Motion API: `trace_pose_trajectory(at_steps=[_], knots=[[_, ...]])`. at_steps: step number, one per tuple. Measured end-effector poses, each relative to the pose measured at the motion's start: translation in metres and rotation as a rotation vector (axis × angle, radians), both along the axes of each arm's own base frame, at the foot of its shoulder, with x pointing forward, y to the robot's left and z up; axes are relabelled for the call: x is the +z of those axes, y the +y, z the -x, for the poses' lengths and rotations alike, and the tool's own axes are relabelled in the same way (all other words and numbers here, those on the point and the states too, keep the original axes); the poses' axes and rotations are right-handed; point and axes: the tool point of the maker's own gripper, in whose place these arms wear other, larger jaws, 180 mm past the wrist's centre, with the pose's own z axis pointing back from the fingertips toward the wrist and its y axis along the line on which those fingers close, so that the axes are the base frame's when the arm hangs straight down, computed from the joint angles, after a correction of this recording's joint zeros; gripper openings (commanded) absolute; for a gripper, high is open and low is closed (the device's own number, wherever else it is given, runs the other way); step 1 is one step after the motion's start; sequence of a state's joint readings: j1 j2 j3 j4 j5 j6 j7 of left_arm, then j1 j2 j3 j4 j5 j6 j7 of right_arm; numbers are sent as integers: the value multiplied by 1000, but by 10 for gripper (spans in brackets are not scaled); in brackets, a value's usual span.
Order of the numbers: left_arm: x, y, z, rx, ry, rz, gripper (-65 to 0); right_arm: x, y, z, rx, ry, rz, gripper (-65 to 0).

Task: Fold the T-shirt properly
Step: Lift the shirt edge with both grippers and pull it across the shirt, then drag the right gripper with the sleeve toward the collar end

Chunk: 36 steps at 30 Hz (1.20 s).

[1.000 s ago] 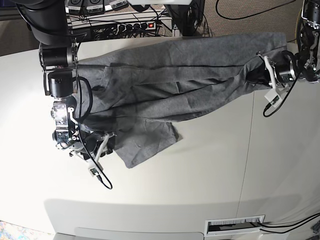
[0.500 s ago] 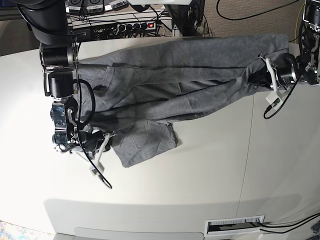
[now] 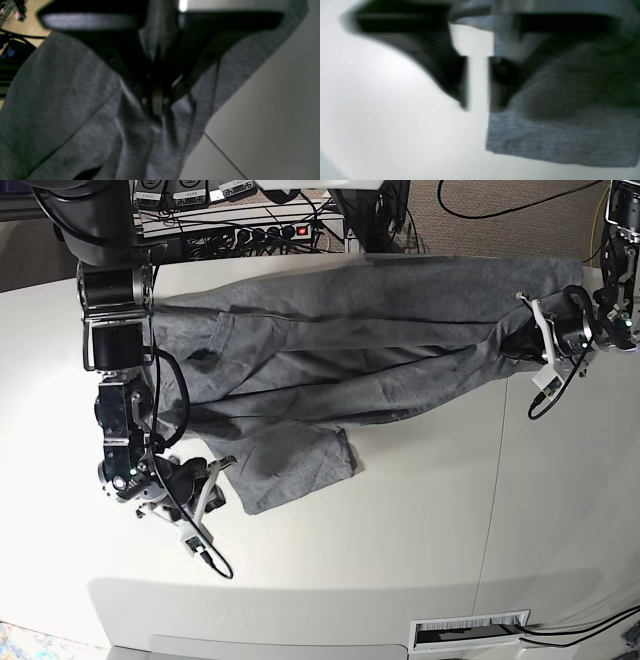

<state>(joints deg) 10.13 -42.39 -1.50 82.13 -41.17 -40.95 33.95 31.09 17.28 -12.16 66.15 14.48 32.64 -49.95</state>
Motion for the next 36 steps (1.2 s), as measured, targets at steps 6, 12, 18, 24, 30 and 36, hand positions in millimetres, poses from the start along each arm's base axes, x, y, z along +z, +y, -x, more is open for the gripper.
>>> trace_pose_trajectory(at_steps=[6,12,18,24,30,36], knots=[[0,0,0,0,3,-1,-650,-9,0,-10,-12,-43,-42,-371],[0,-1,1,7,13,11,-650,-55,2,3,-36,28,-81,-371],[0,-1,1,6,15,10,-650,-64,6,2,-44,38,-94,-371],[0,-1,1,6,15,10,-650,-73,16,3,-59,65,-123,-372],[0,-1,1,6,15,10,-650,-73,34,5,-69,120,-165,-503],[0,-1,1,7,15,10,-650,-74,37,9,-69,164,-173,-650]])
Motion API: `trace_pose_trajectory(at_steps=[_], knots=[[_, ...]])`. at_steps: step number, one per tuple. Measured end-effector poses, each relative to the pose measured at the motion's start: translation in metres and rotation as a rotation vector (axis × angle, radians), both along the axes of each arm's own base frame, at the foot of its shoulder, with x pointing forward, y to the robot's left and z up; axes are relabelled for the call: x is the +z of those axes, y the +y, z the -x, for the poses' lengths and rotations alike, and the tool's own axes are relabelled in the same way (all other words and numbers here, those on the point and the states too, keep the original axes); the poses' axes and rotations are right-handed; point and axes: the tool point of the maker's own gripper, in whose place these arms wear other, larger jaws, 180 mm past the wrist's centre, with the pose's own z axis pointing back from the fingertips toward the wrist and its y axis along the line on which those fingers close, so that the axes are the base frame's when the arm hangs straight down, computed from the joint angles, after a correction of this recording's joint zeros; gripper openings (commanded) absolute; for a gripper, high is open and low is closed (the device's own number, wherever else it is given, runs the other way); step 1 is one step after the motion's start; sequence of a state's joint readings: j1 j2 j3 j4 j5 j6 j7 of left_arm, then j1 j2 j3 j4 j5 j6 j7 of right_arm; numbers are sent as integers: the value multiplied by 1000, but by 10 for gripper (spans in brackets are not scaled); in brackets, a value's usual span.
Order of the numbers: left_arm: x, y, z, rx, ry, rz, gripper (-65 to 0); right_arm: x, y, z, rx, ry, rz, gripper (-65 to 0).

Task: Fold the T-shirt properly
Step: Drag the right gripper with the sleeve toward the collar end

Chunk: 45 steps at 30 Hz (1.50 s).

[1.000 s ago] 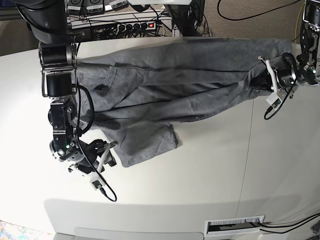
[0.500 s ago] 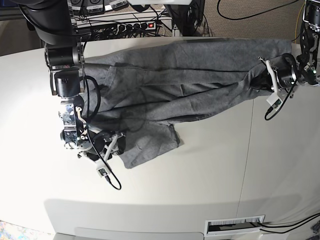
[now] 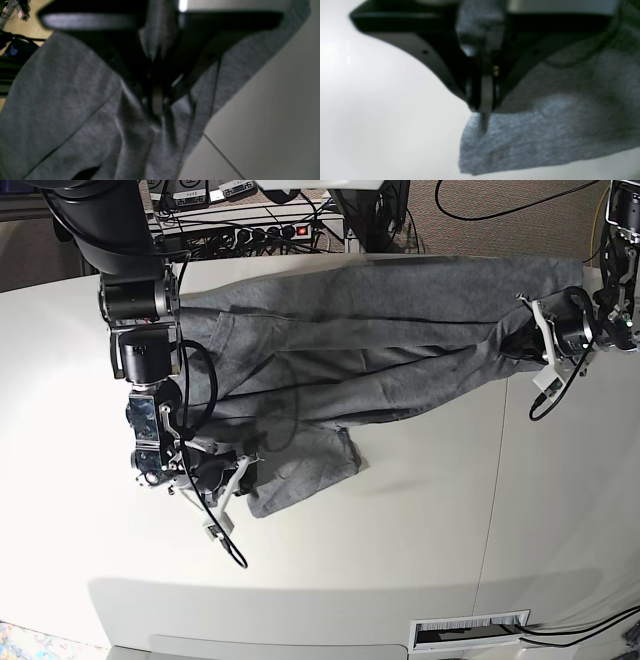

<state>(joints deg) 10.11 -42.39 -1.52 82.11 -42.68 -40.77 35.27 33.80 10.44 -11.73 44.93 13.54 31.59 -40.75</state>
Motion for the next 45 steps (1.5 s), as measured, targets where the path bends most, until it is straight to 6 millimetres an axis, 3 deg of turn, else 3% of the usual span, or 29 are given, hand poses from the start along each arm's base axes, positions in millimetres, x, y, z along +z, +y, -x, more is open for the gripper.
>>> trace_pose_trajectory(at_steps=[7,18,25,29,35,45], knots=[[0,0,0,0,0,0,-650,2,6,4,-1,47,-37,-650],[0,0,0,-1,0,-3,-650,18,23,27,86,145,-22,-650],[0,0,0,-2,0,-3,-650,49,41,37,154,167,-95,-650],[0,0,0,-1,-1,-3,-650,66,36,43,190,148,-92,-650],[-1,1,-1,-6,-8,-14,-650,51,22,69,193,231,-132,-650],[-1,2,-2,-11,-20,-23,-650,42,21,116,290,266,-174,-650]])
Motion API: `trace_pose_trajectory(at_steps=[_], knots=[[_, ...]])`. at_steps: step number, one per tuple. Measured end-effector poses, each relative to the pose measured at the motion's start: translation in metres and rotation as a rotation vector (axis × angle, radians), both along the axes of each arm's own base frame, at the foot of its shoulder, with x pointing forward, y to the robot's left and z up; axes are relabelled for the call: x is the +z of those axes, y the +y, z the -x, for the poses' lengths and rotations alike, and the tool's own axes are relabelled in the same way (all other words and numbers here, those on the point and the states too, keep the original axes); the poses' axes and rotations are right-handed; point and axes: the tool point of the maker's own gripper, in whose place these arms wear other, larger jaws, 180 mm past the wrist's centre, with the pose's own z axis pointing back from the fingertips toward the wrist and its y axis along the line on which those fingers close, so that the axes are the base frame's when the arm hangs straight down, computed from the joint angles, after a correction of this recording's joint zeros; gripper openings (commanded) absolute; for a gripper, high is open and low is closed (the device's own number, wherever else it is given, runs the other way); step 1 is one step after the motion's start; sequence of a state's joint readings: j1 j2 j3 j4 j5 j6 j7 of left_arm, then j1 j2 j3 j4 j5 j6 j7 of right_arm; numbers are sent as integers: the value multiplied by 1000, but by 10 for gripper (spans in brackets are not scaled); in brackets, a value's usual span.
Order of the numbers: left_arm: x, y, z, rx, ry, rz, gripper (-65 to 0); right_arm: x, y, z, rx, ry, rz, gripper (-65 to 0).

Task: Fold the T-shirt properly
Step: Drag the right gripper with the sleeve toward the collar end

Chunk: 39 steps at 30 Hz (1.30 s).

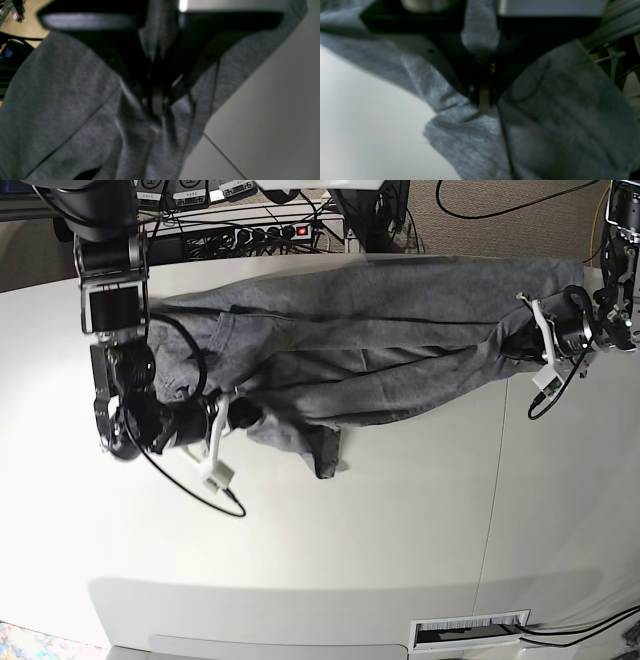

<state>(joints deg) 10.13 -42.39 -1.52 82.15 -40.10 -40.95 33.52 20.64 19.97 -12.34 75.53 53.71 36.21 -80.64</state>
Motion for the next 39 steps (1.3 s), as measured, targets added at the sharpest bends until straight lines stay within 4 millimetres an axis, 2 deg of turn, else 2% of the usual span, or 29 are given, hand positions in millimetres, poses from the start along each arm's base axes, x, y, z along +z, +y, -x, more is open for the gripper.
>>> trace_pose_trajectory(at_steps=[14,20,23,28,31,39], knots=[[0,0,0,0,-2,-1,-650,-21,25,91,121,27,-17,-650],[0,0,0,0,-2,-1,-650,-18,27,132,172,21,-14,-650],[0,0,0,0,-3,-2,-650,-7,12,134,134,-26,-2,-650],[0,0,0,0,-2,-2,-650,13,-27,102,-43,-147,7,-650],[0,0,0,0,-2,-2,-650,18,-42,97,-80,-164,20,-650],[0,0,1,4,0,2,-650,24,-37,120,-25,-115,-7,-650]])
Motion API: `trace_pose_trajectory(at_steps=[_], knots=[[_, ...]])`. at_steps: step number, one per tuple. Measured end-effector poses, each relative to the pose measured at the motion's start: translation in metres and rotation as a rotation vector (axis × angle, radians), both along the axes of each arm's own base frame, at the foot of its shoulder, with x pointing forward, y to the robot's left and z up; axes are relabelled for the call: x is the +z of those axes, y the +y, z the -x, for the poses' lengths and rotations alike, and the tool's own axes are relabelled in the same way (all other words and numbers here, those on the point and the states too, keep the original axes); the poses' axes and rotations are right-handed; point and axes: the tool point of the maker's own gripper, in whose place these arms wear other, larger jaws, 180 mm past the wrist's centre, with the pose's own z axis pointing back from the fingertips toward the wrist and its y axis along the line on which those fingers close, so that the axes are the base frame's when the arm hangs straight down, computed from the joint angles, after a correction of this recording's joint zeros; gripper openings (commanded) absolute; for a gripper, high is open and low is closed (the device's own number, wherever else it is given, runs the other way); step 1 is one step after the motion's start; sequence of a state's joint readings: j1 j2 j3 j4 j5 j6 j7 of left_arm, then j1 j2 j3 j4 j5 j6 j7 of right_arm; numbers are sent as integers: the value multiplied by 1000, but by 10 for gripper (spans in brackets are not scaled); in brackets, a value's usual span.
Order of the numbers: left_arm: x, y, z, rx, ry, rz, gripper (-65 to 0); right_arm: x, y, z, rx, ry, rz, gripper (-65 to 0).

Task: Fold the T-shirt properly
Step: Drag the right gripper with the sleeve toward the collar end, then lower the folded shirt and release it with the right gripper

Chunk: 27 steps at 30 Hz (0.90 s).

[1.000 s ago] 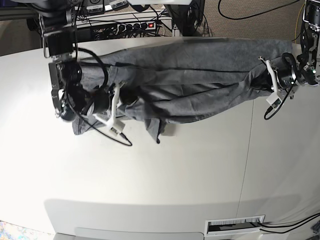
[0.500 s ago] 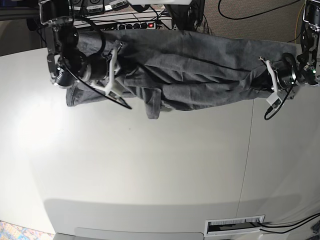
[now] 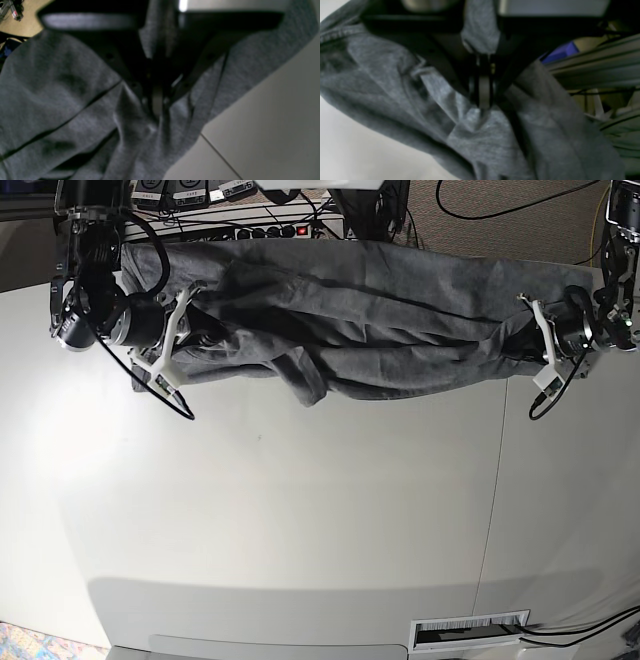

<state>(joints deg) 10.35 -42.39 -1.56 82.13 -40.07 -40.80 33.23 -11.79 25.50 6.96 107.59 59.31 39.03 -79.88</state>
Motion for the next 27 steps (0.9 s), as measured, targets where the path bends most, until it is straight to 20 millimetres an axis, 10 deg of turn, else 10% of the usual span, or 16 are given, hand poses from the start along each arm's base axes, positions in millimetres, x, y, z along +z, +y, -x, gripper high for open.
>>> trace_pose_trajectory(at_steps=[10,27], knots=[[0,0,0,1,-1,2,-650,39,-13,37,-16,-122,70,-650],[0,0,0,1,-1,2,-650,60,-58,21,-148,-251,207,-650]])
